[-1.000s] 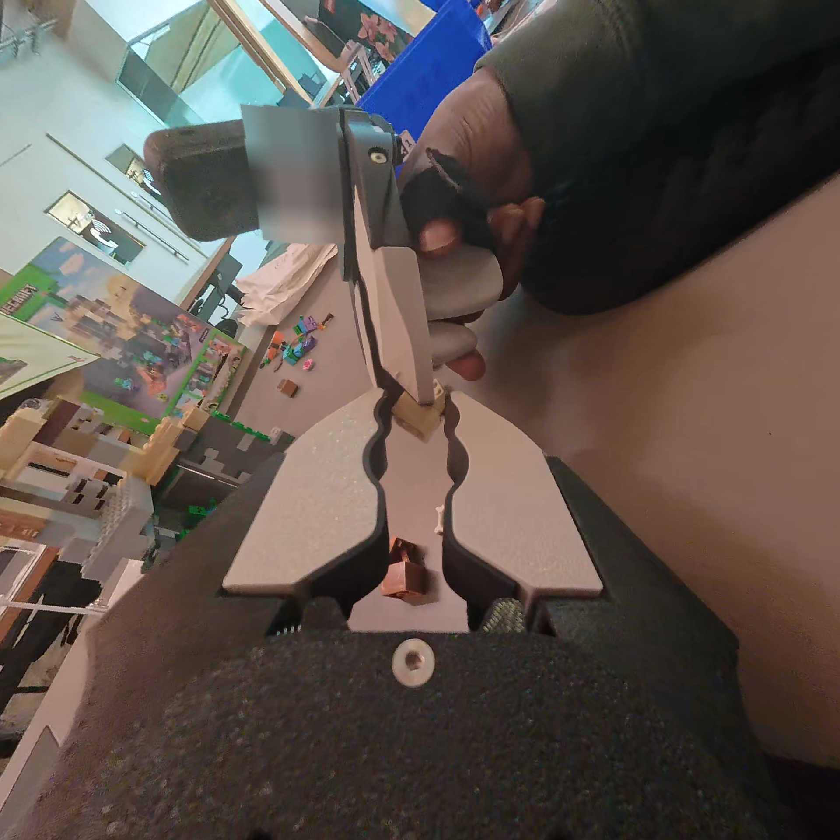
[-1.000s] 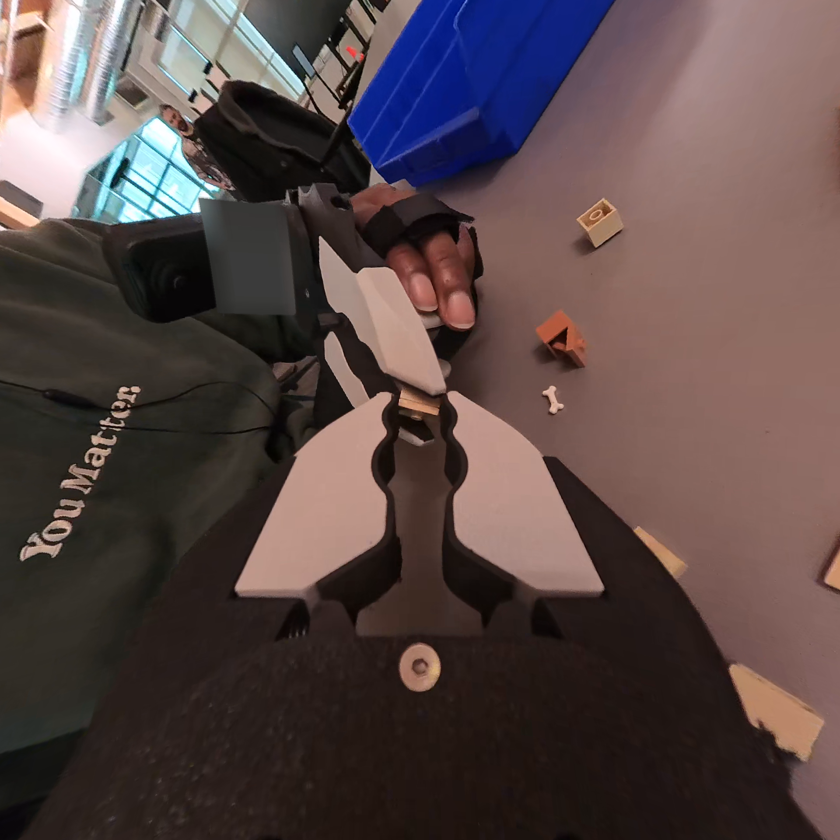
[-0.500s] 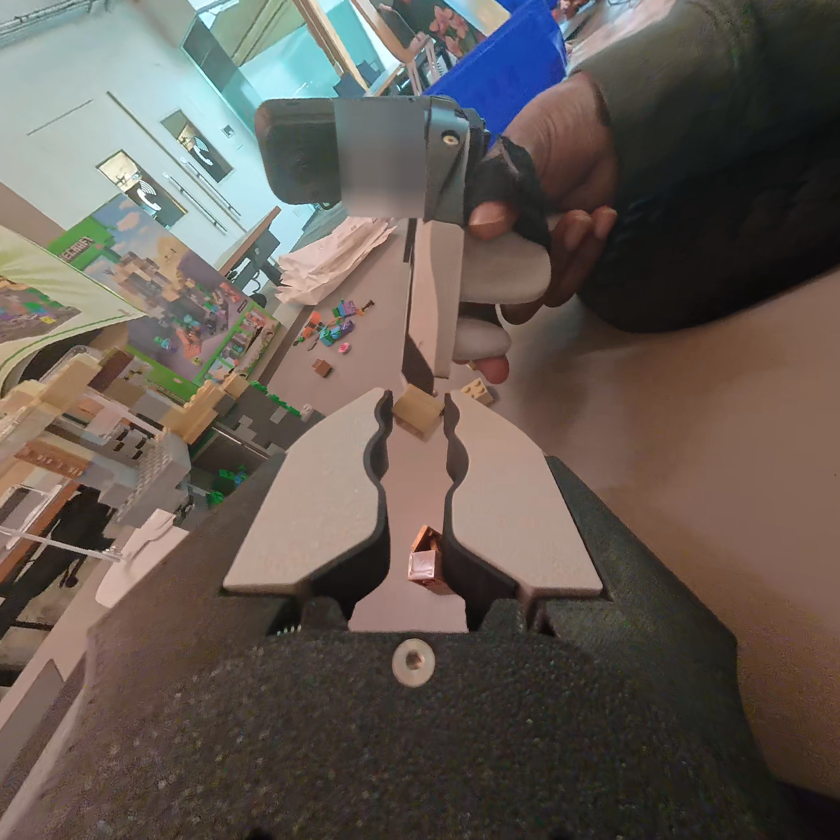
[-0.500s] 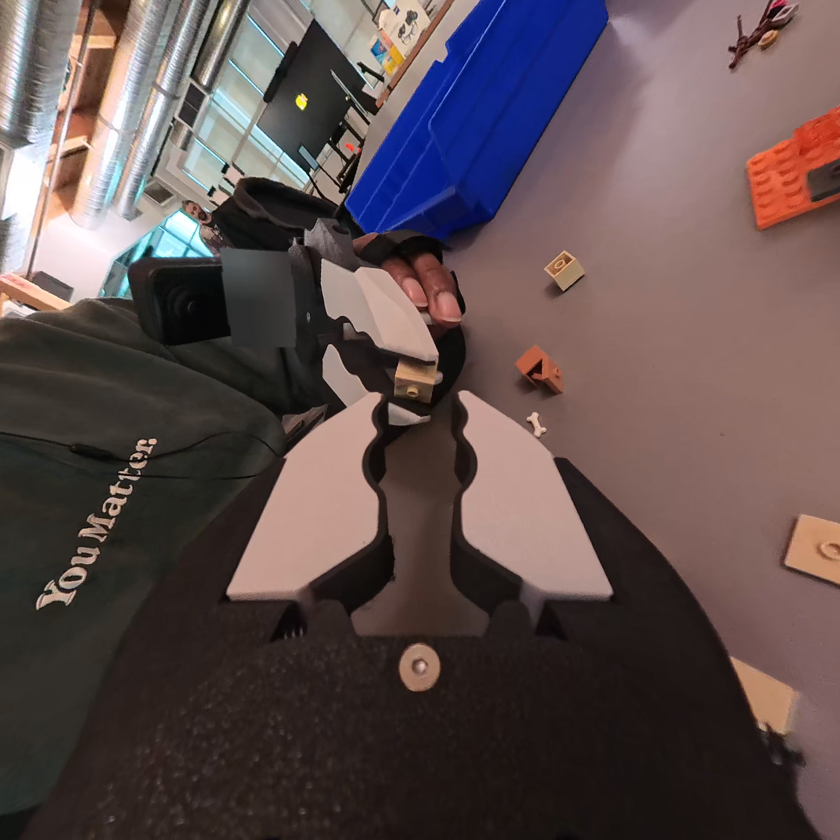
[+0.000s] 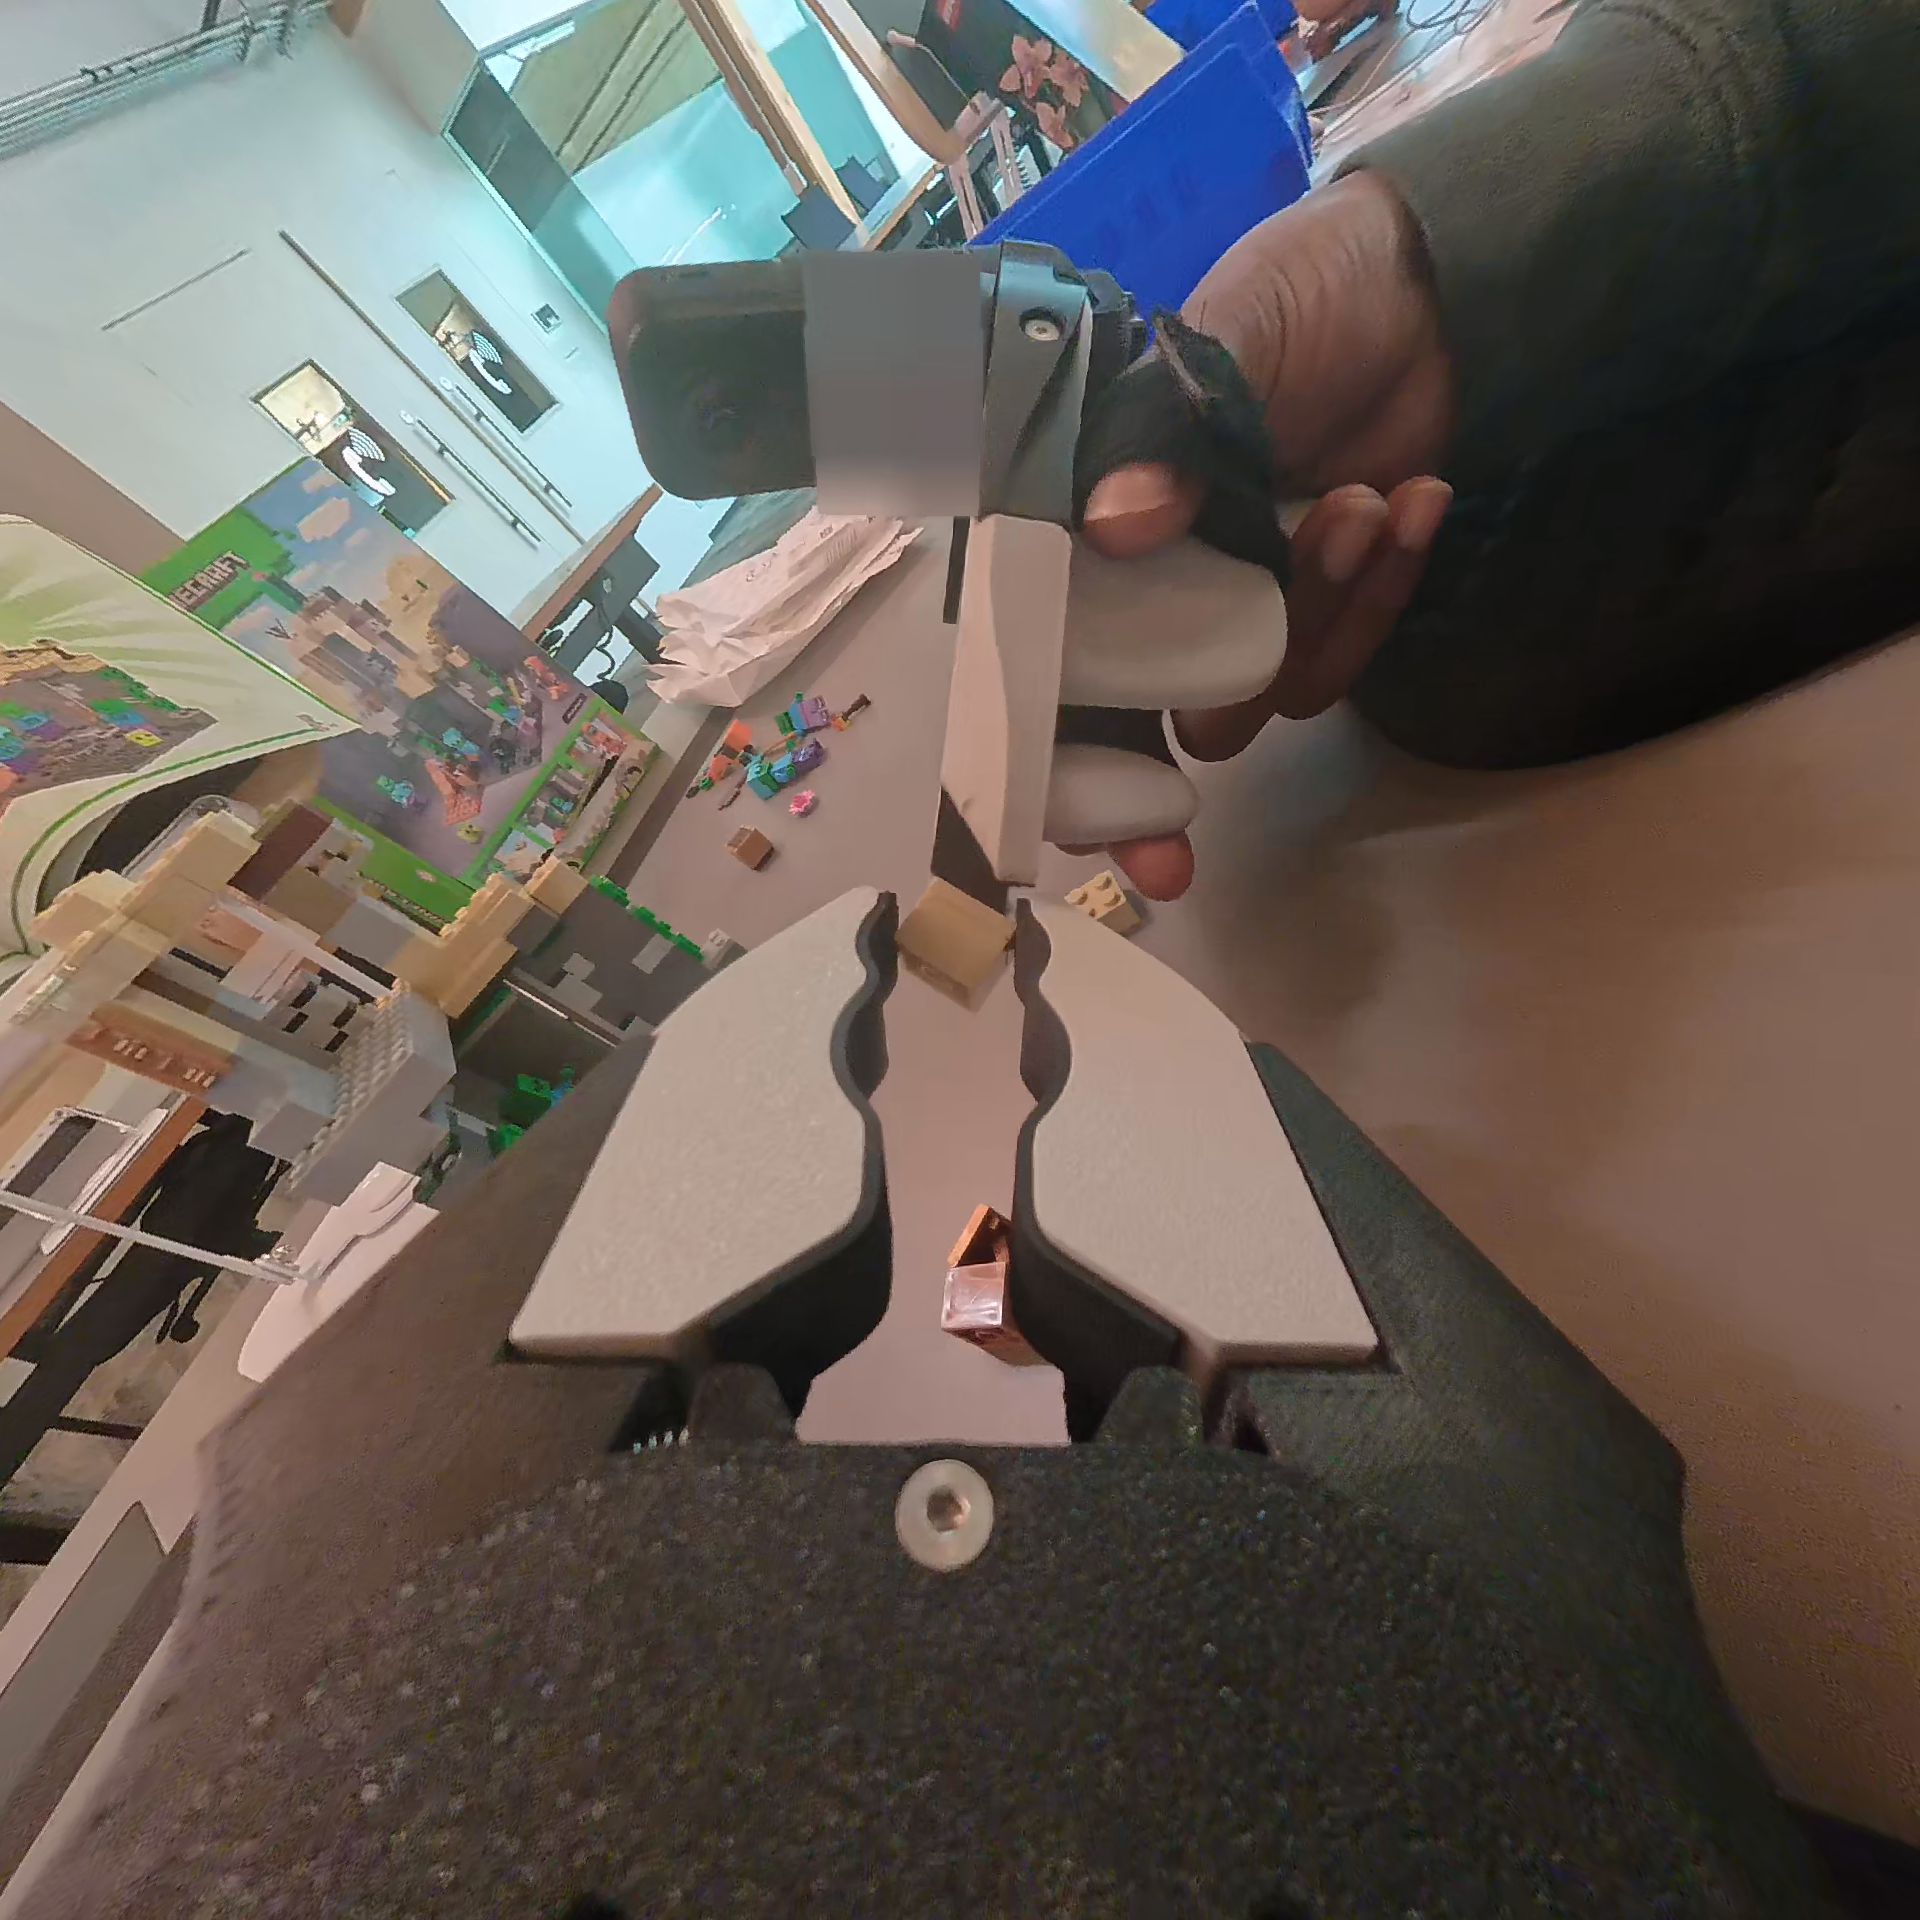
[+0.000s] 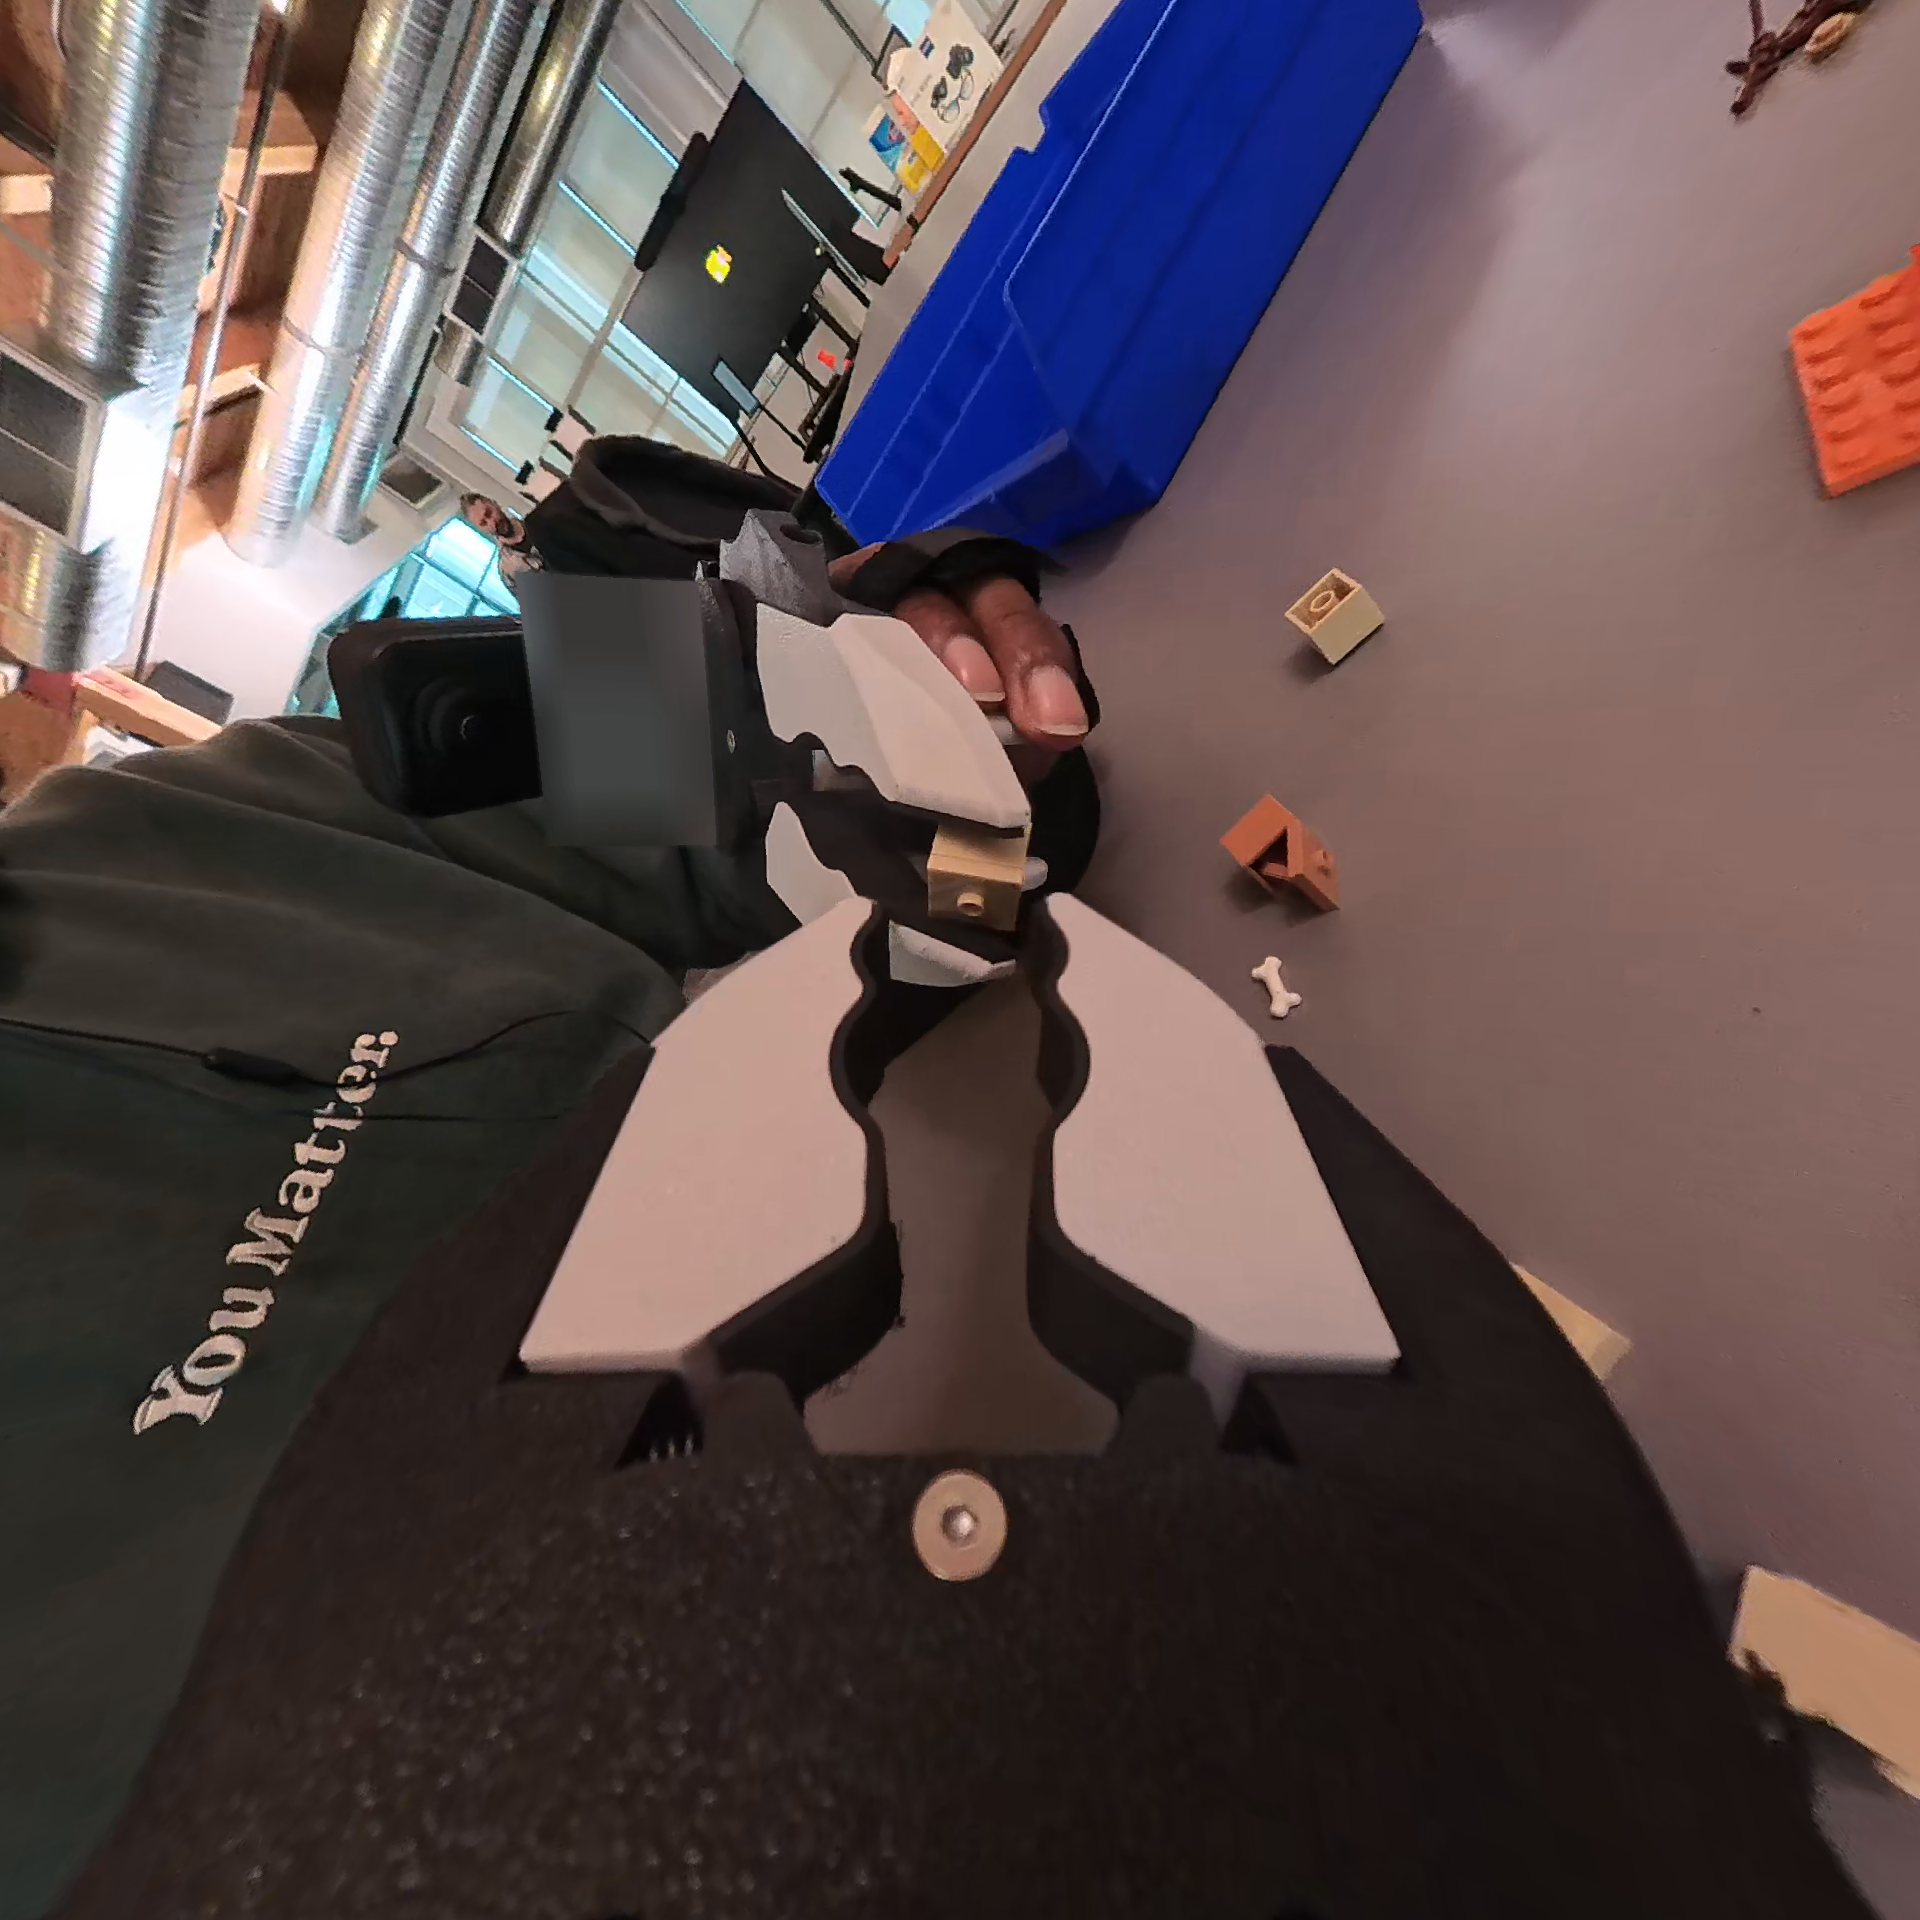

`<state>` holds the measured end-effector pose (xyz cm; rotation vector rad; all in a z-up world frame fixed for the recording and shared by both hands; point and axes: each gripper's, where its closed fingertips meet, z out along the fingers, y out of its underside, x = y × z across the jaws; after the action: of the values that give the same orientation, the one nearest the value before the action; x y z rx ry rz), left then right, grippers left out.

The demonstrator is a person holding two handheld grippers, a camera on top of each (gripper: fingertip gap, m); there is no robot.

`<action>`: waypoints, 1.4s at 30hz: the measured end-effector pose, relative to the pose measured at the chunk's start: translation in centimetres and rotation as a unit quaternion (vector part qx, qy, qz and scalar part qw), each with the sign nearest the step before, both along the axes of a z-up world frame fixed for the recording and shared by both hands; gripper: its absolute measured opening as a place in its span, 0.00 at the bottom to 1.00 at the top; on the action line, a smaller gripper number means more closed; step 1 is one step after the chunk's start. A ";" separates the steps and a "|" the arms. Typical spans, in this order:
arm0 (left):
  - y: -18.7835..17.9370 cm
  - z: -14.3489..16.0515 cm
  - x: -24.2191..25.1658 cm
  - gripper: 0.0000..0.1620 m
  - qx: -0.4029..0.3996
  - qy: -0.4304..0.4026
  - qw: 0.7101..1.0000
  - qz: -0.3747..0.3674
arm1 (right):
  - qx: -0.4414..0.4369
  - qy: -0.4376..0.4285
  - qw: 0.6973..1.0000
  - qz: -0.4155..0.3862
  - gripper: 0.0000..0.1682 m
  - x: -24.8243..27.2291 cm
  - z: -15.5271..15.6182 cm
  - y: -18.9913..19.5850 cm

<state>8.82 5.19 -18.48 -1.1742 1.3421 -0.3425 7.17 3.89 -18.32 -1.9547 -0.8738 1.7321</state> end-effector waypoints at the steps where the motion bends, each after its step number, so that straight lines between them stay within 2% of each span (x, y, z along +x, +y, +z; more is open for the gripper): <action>1: 0.0 0.0 0.0 0.13 0.001 0.001 1.000 0.001 | -0.003 0.002 1.000 -0.004 0.16 0.0 0.1 0.1; 5: 0.0 -0.1 0.0 0.13 0.012 0.008 1.000 0.004 | -0.003 -0.003 1.000 -0.024 0.17 -0.2 -0.1 0.6; 9: 0.0 -0.3 0.0 0.13 0.016 0.013 1.000 0.005 | 0.006 -0.015 0.999 -0.028 0.09 -0.5 -0.2 0.5; 17: -2.7 -0.2 1.0 0.15 0.017 0.007 0.997 -0.079 | -0.007 -0.022 0.995 0.095 0.10 0.4 -0.1 -2.5; 24: -3.3 -0.5 1.1 0.11 0.030 0.020 0.995 -0.093 | -0.017 -0.030 0.993 0.116 0.09 1.2 -0.5 -2.6; 37: -1.4 0.2 0.4 0.10 0.029 0.013 0.999 -0.030 | 0.007 -0.001 0.999 0.050 0.14 0.6 0.3 -1.1; 42: -1.3 0.7 0.3 0.10 0.027 0.004 0.999 -0.026 | 0.030 0.005 0.999 0.035 0.10 0.3 0.6 -0.8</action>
<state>9.14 3.86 -17.82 -1.0986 1.3827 -0.3381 7.46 3.11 -17.71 -1.8974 -0.9893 1.7317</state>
